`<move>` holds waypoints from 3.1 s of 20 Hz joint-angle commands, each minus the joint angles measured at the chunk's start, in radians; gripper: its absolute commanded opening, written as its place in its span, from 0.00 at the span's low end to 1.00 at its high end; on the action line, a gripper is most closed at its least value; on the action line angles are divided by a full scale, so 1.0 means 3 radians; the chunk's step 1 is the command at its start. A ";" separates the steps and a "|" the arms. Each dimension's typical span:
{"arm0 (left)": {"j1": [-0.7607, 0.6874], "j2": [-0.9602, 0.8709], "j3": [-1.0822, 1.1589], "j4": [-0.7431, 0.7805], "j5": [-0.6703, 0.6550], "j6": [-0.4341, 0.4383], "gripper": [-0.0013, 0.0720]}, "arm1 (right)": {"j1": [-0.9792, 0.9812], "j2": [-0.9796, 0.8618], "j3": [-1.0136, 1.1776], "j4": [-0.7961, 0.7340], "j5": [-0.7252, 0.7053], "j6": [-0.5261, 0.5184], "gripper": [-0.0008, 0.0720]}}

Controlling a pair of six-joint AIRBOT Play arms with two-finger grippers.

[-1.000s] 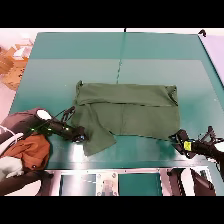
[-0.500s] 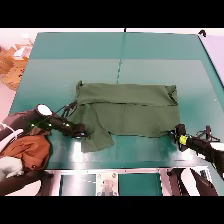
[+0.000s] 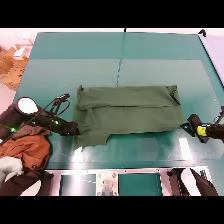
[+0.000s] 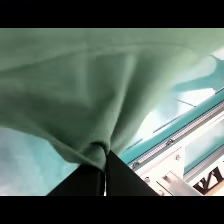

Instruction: Fold the shirts.

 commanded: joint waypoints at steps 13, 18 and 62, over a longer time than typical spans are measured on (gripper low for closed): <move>0.0001 -0.1827 0.2385 0.0601 0.0435 0.0036 0.06 | 0.1025 -0.2014 0.1708 0.0534 -0.0979 0.0005 0.03; 0.0001 -0.2631 0.2942 0.0587 0.1015 0.0083 0.27 | 0.1108 -0.3168 0.2626 0.0657 -0.1049 0.0042 0.29; -0.1511 -0.3746 0.3854 -0.0847 0.1461 0.0085 0.06 | 0.1017 -0.2967 0.3981 0.0889 0.1981 -0.1045 0.03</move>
